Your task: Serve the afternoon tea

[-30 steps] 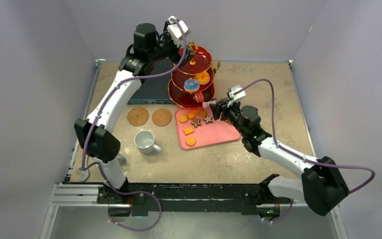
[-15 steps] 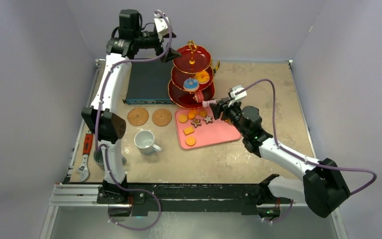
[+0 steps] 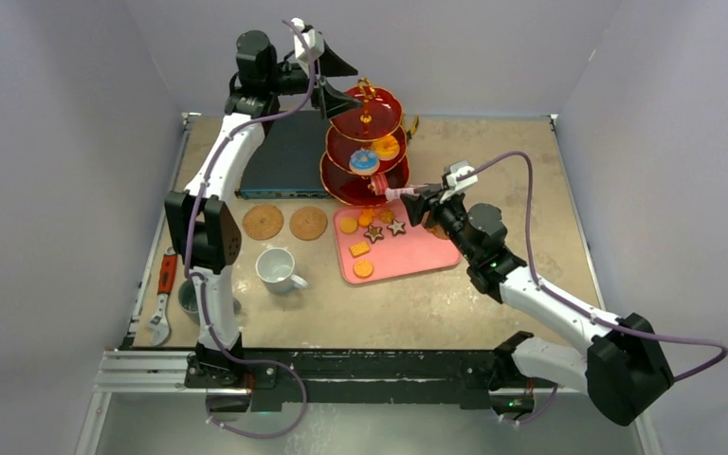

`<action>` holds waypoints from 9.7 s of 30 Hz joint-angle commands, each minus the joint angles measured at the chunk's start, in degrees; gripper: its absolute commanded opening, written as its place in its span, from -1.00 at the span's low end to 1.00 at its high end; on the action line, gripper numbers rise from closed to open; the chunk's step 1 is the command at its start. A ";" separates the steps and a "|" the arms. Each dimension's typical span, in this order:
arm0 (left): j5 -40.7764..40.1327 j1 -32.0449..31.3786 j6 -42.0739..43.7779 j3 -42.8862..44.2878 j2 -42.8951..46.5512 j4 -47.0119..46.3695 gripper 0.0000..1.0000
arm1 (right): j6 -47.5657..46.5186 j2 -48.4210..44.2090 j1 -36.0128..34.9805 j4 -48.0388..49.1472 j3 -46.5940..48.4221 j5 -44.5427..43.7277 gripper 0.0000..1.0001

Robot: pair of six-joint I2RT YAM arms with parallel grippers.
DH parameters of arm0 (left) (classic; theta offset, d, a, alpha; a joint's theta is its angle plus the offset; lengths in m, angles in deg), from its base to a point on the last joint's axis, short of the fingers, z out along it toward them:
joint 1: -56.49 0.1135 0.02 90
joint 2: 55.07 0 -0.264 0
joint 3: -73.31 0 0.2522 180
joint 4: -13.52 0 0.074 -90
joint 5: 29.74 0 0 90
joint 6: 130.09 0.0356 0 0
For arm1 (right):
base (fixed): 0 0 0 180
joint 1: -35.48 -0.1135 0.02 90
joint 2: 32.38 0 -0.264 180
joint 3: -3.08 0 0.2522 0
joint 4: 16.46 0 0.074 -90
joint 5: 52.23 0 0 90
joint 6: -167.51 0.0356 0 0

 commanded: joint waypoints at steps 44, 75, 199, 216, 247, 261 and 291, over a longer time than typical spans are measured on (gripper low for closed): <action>-16.42 -3.02 5.75 -5.12 4.23 -8.46 -0.68 | 1.51 -2.32 -0.23 2.05 -0.39 1.60 0.19; -36.89 -4.61 16.03 -14.02 18.57 3.48 0.93 | 0.36 12.29 -2.83 -6.00 3.04 -3.55 0.19; -57.78 -1.88 15.51 -21.89 36.87 24.48 0.99 | -4.33 26.71 -12.18 -1.82 8.56 -11.40 -0.28; -58.04 -1.88 15.30 -21.75 36.87 24.44 0.99 | -7.57 17.86 -12.18 -12.14 18.34 -11.47 -0.33; -58.05 -1.88 15.30 -22.40 37.75 24.60 0.99 | -18.83 28.33 -1.90 -22.64 58.55 -5.89 -0.32; -58.42 -1.88 15.68 -22.49 37.84 24.60 0.99 | -18.73 35.56 -1.28 -21.87 63.70 -4.73 -0.19; -58.81 -1.94 15.01 -22.96 37.97 24.99 0.99 | -15.05 18.68 -1.28 -23.03 44.84 -5.59 0.04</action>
